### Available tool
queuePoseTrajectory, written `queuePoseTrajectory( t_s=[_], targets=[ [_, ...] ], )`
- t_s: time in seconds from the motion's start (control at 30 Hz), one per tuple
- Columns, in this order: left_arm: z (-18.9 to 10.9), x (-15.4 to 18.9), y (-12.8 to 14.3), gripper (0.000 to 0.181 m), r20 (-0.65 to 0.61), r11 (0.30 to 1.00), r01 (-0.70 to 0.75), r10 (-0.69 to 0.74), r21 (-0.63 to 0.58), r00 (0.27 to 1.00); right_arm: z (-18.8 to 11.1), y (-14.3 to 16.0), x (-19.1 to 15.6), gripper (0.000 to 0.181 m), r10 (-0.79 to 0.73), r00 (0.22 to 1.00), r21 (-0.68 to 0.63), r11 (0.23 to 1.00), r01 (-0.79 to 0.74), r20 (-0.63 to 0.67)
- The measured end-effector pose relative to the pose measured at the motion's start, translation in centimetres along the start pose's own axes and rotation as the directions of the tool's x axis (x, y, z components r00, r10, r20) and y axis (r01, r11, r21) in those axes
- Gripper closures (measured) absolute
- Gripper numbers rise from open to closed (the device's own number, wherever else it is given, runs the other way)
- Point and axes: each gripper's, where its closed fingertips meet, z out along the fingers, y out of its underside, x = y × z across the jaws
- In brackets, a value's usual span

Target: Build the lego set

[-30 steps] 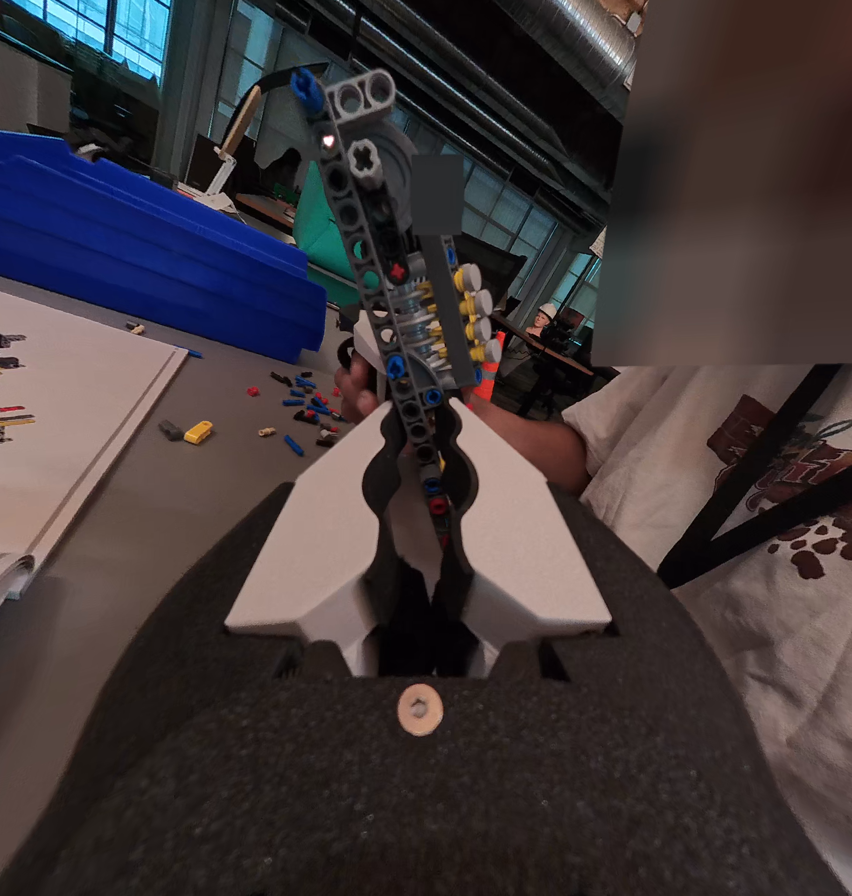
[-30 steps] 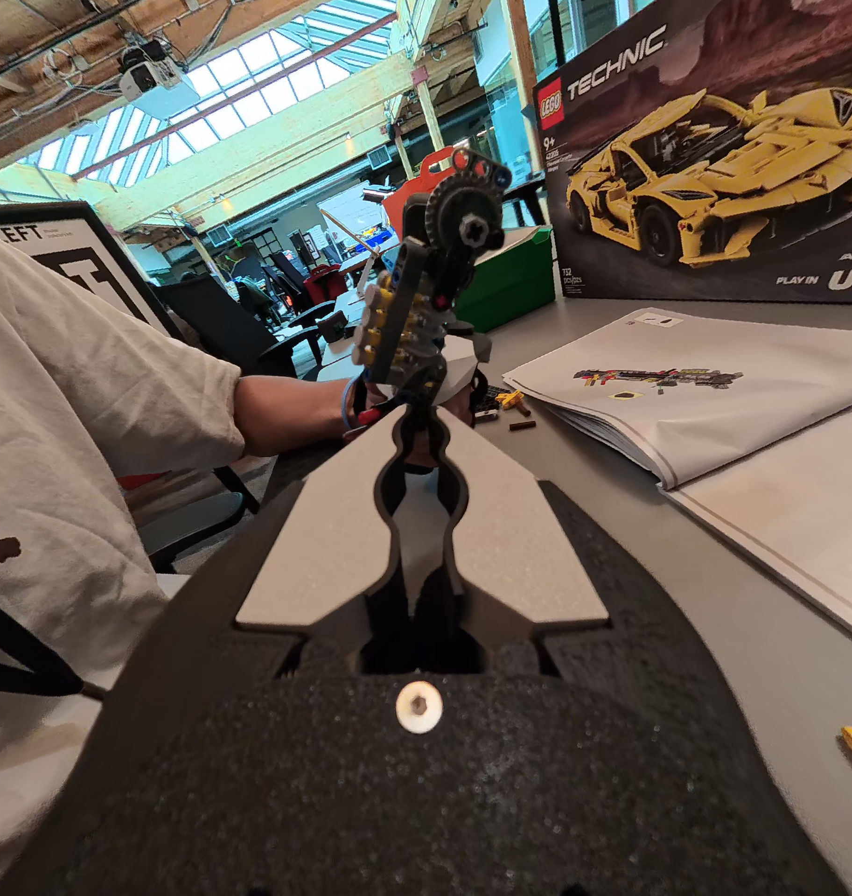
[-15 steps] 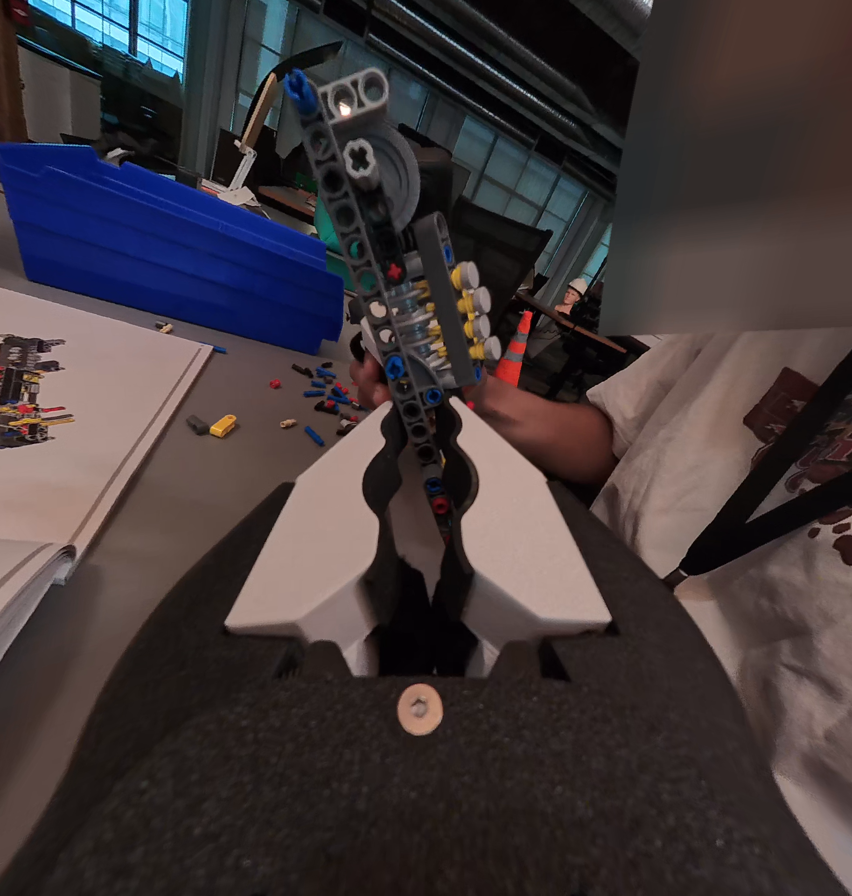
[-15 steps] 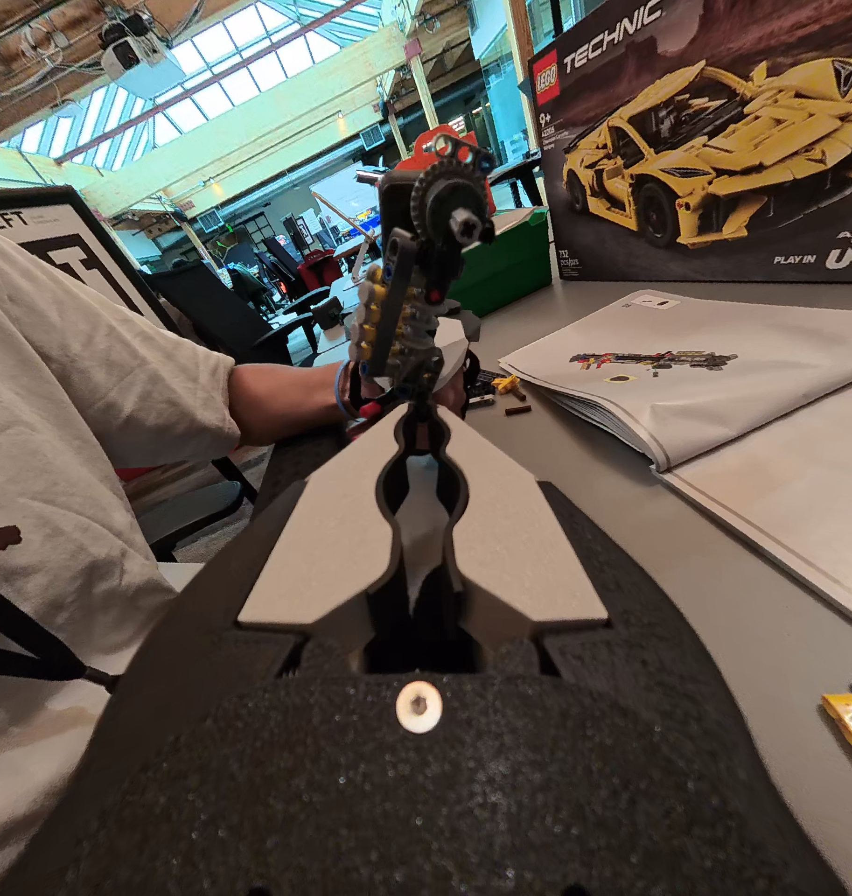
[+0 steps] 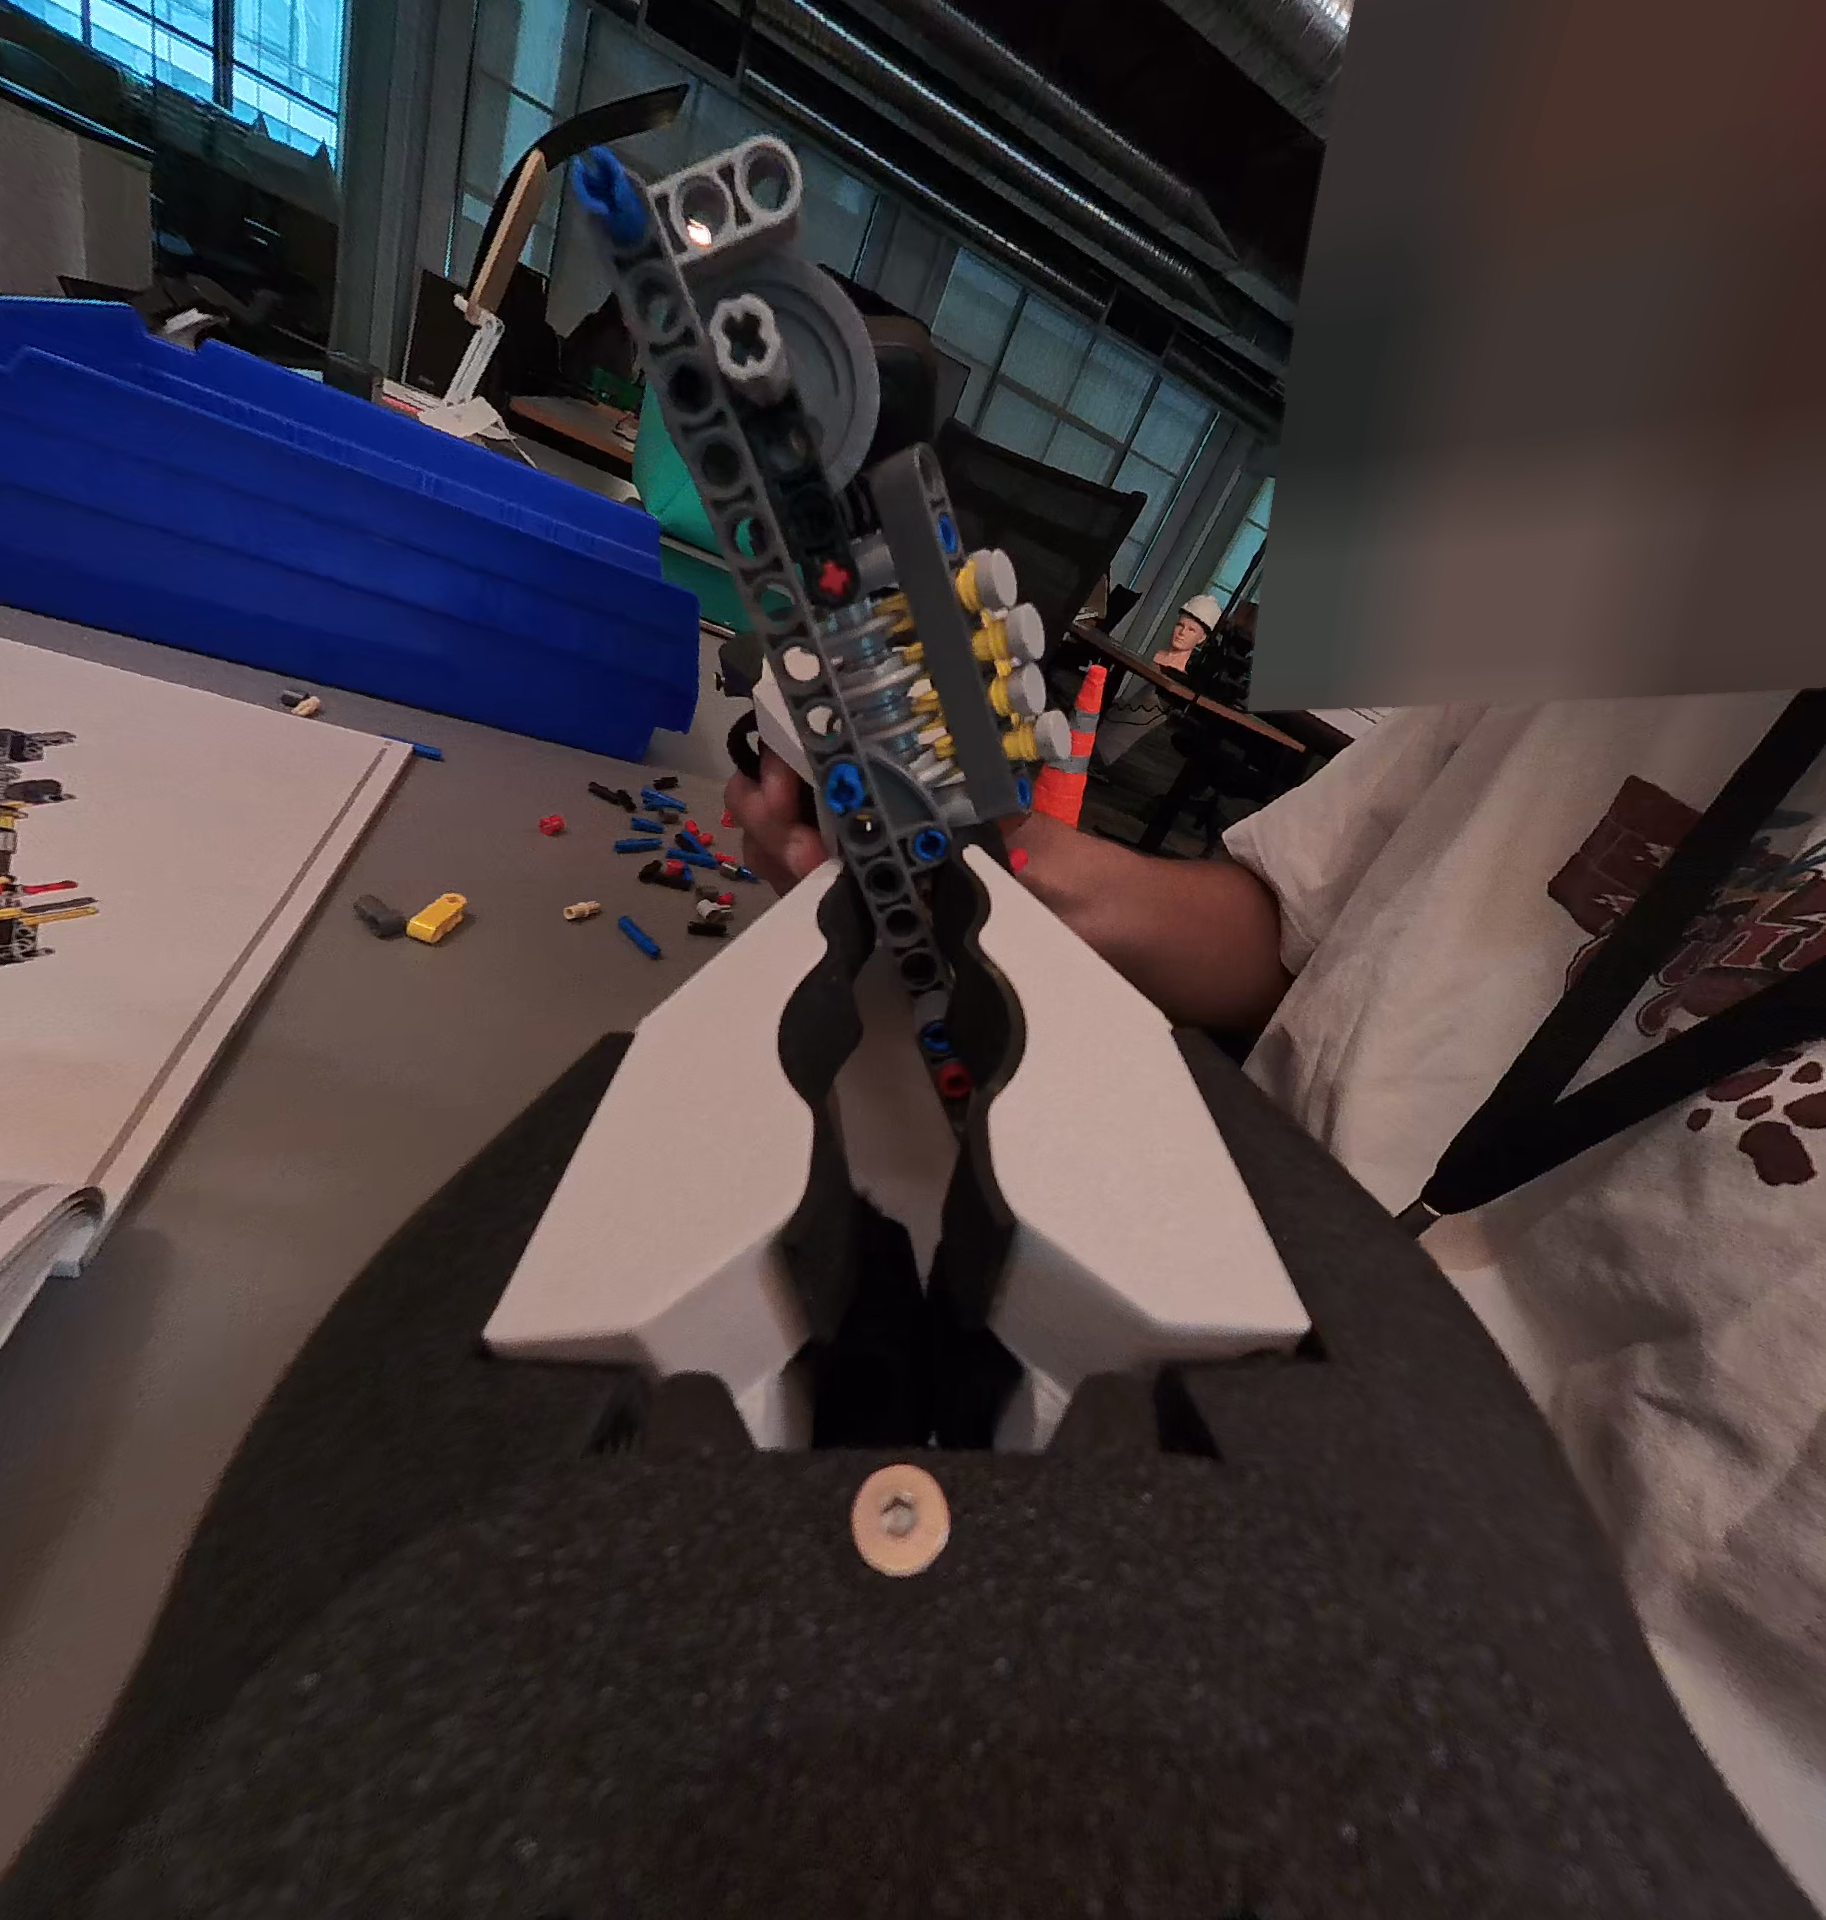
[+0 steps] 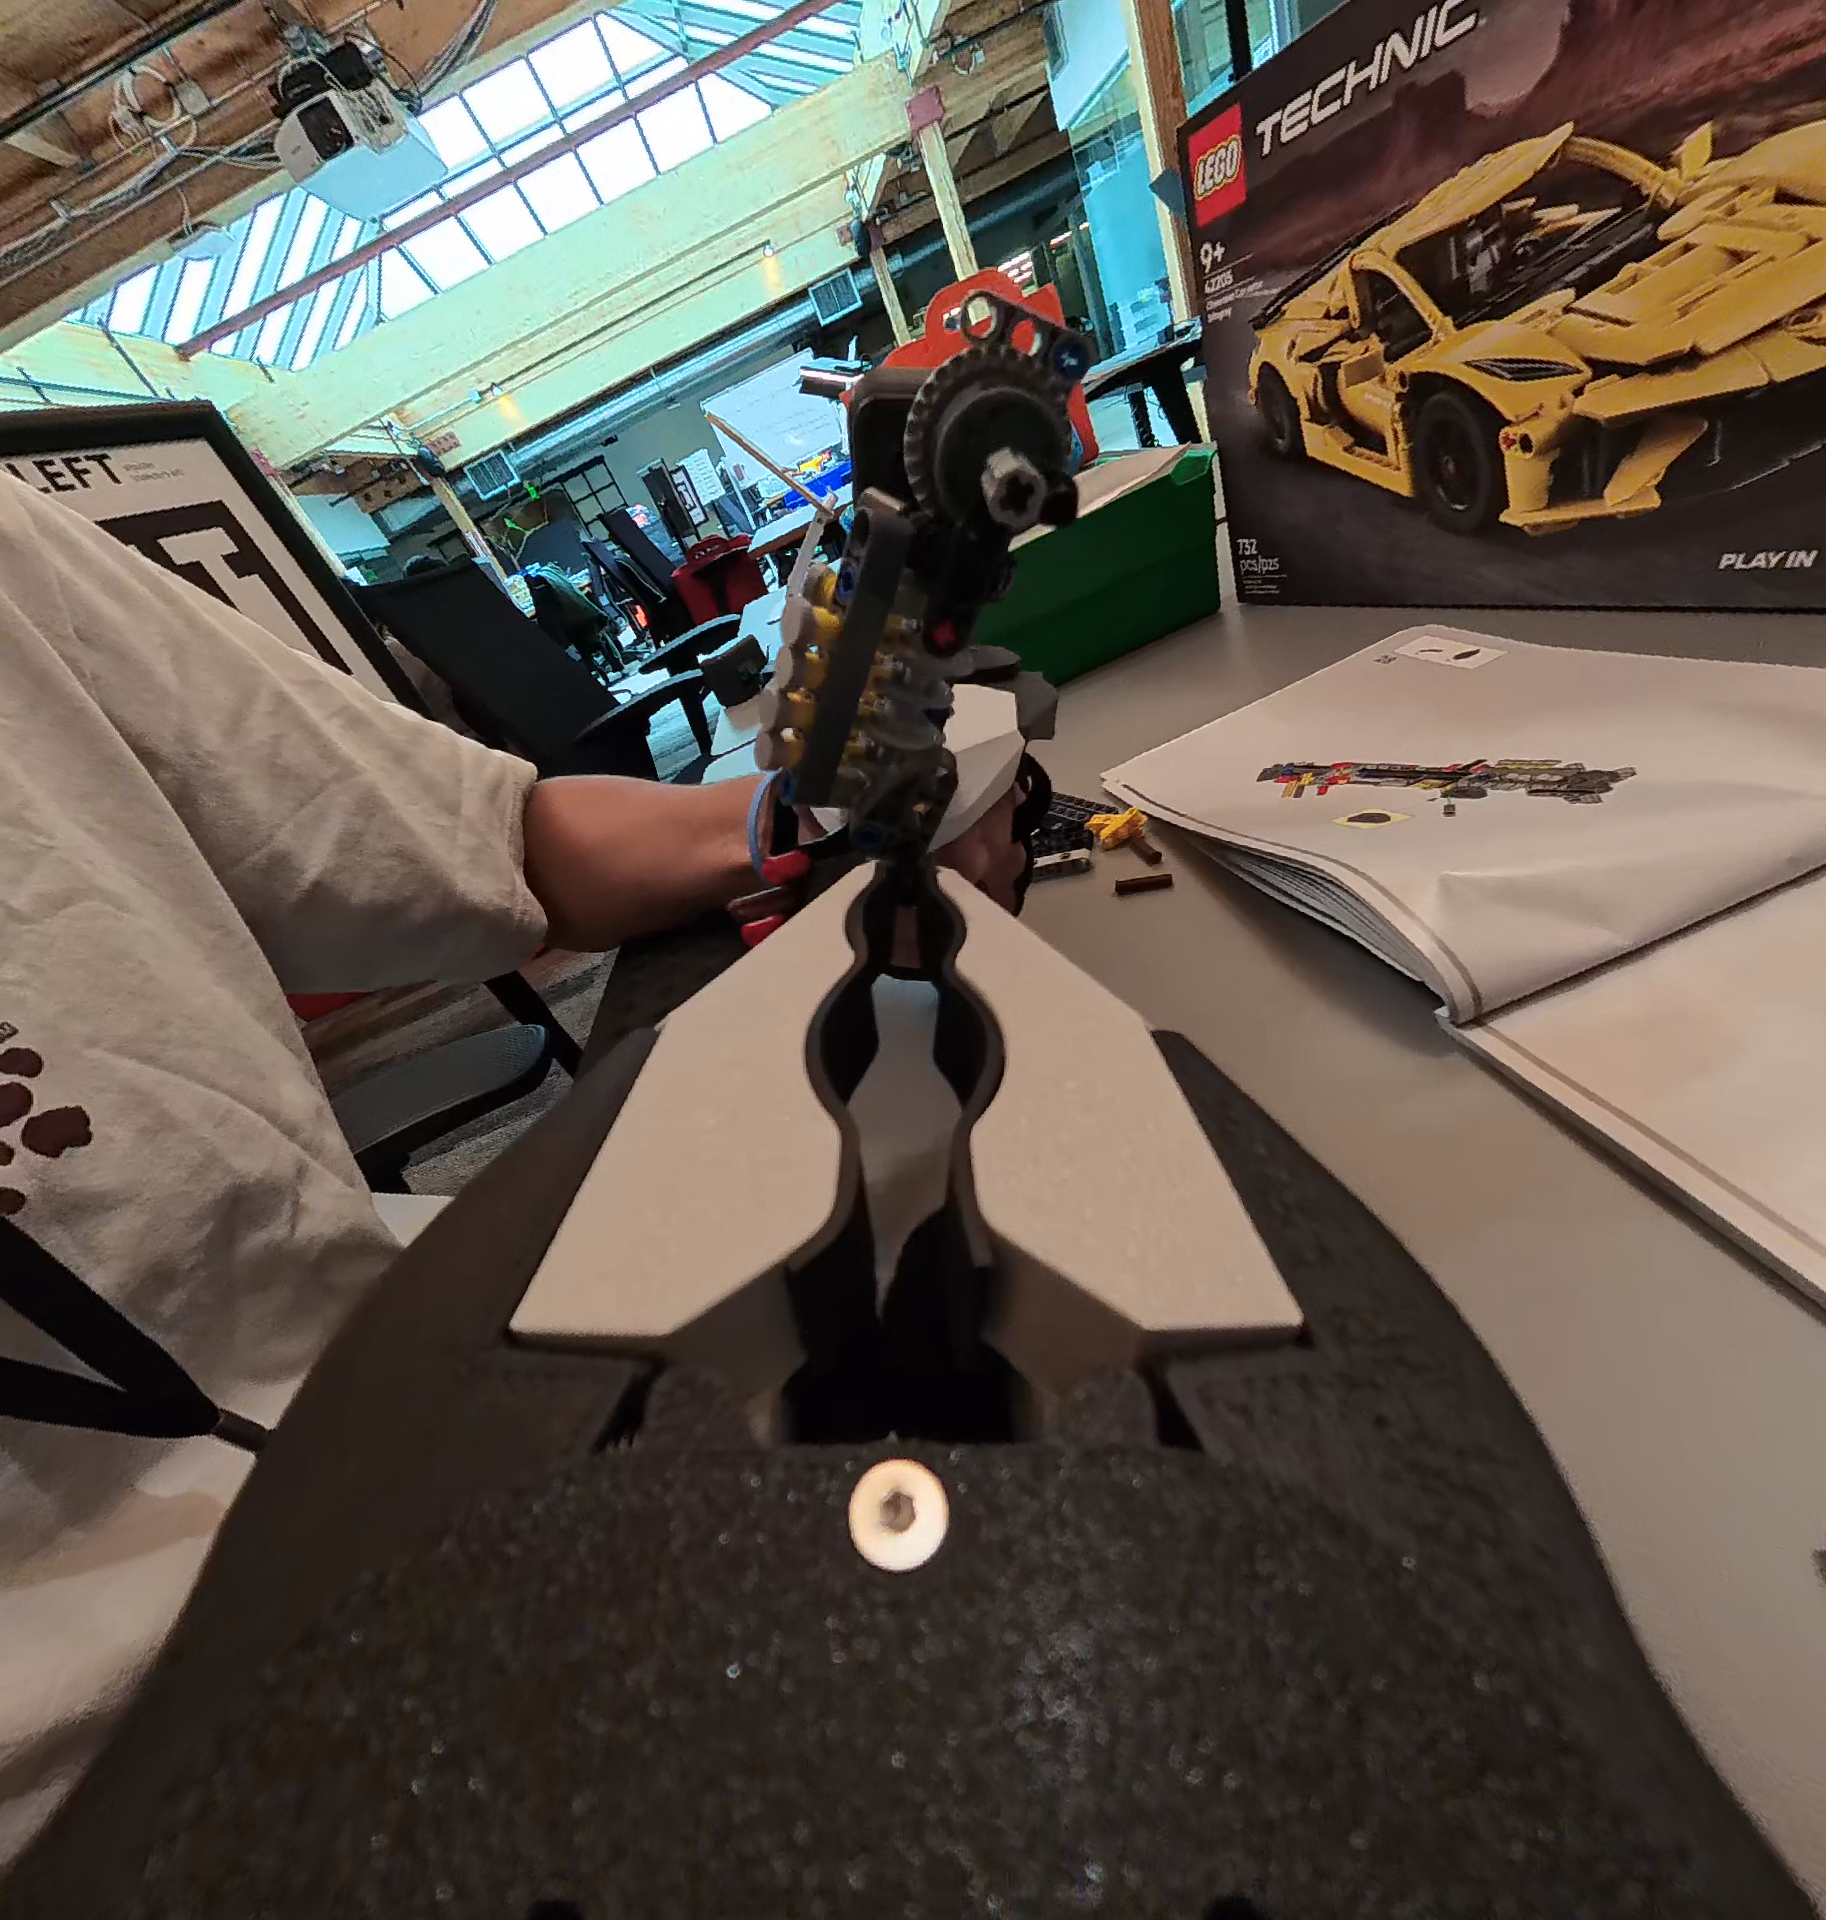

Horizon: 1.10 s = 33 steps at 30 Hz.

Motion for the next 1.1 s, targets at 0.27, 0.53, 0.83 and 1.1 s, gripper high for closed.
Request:
queuePoseTrajectory(
  t_s=[0.27, 0.53, 0.83, 1.1],
  targets=[
    [0.05, -0.03, 0.22, 0.171, 0.009, 1.0, -0.013, 0.013, -0.014, 1.0, 0.1, 0.14, 0.07, 0.178, -0.001, 1.0, -0.007, 1.0, 0.001, -0.006],
    [0.09, 0.18, 0.27, 0.171, -0.004, 1.0, -0.01, 0.01, -0.015, 1.0, 0.19, 0.16, -0.17, 0.178, 0.005, 1.0, -0.009, 1.0, -0.005, 0.013],
    [0.07, 0.11, 0.42, 0.171, -0.002, 1.0, -0.011, 0.011, -0.024, 1.0, 0.32, 0.3, -0.11, 0.178, 0.002, 1.0, -0.018, 1.0, -0.002, 0.008],
    [0.09, 0.19, 0.43, 0.171, -0.03, 0.999, 0.029, -0.029, -0.015, 0.999, 0.36, 0.35, -0.23, 0.178, 0.001, 1.0, -0.021, 1.0, -0.001, 0.012]
  ],
)
